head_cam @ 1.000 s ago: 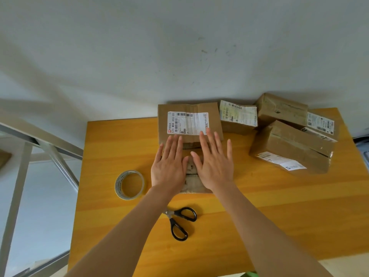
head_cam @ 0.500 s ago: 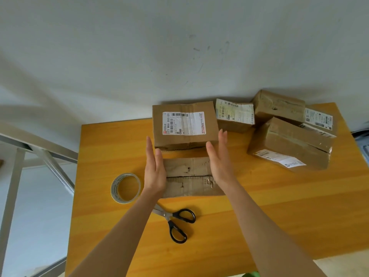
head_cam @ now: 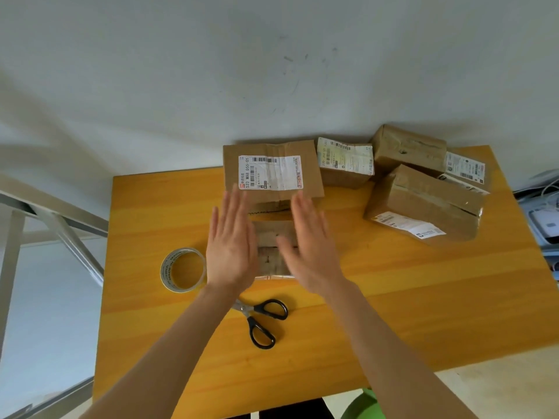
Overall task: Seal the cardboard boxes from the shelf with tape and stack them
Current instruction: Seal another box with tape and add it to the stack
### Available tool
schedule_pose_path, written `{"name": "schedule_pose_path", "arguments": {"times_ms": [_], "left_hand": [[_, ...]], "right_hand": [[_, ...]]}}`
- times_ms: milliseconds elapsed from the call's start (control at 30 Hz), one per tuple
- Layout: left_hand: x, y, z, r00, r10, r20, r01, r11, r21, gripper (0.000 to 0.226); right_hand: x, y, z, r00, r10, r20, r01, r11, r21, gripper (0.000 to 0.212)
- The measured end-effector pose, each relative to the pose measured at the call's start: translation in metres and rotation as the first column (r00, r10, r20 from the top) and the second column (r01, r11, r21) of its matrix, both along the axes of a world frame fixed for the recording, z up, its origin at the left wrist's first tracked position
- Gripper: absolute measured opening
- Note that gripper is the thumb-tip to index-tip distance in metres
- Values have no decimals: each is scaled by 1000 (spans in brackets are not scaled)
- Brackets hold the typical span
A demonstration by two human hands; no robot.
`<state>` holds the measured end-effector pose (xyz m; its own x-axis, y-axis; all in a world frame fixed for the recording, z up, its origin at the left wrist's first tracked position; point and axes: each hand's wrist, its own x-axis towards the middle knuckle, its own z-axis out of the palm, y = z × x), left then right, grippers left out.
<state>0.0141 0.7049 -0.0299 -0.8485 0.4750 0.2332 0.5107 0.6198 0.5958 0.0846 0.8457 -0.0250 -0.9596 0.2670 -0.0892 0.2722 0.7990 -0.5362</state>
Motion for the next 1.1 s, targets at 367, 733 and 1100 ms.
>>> {"name": "schedule_pose_path", "arguments": {"times_ms": [367, 733, 1100], "left_hand": [[44, -18, -12, 944, -329, -33, 266, 814, -516, 64], [42, -25, -16, 954, -299, -12, 205, 682, -702, 80], [46, -17, -16, 979, -124, 164, 193, 825, -531, 92]], "right_hand": [[36, -23, -16, 950, 218, 222, -297, 844, 446, 85], [45, -4, -21, 959, 210, 193, -276, 850, 448, 74], [53, -11, -21, 984, -145, 107, 134, 985, 106, 107]]}}
